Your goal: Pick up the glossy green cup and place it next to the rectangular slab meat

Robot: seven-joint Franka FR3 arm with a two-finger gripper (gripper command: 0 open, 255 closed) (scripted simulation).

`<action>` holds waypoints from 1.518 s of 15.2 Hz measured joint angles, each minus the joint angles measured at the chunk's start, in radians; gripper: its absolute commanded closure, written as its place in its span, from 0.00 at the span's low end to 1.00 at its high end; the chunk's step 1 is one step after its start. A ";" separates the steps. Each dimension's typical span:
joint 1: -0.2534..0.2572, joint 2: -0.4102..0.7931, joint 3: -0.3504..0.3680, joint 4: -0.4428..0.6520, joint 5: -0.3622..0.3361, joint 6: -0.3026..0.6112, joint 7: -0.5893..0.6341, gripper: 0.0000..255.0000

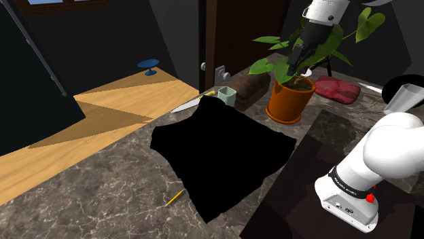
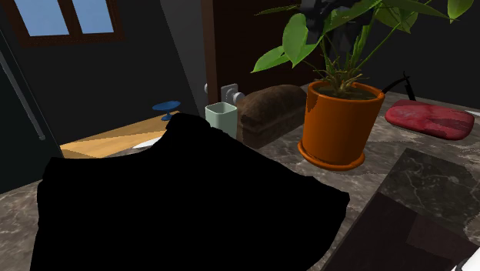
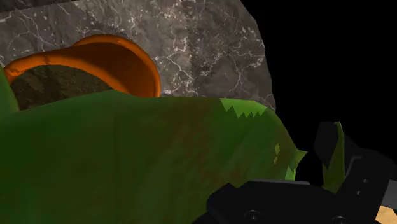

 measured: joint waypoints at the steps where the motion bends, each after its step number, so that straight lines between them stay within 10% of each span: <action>1: 0.000 0.000 0.000 0.000 0.000 0.000 0.000 0.00; 23: 0.050 0.773 0.045 0.370 -0.054 0.417 -0.091 0.00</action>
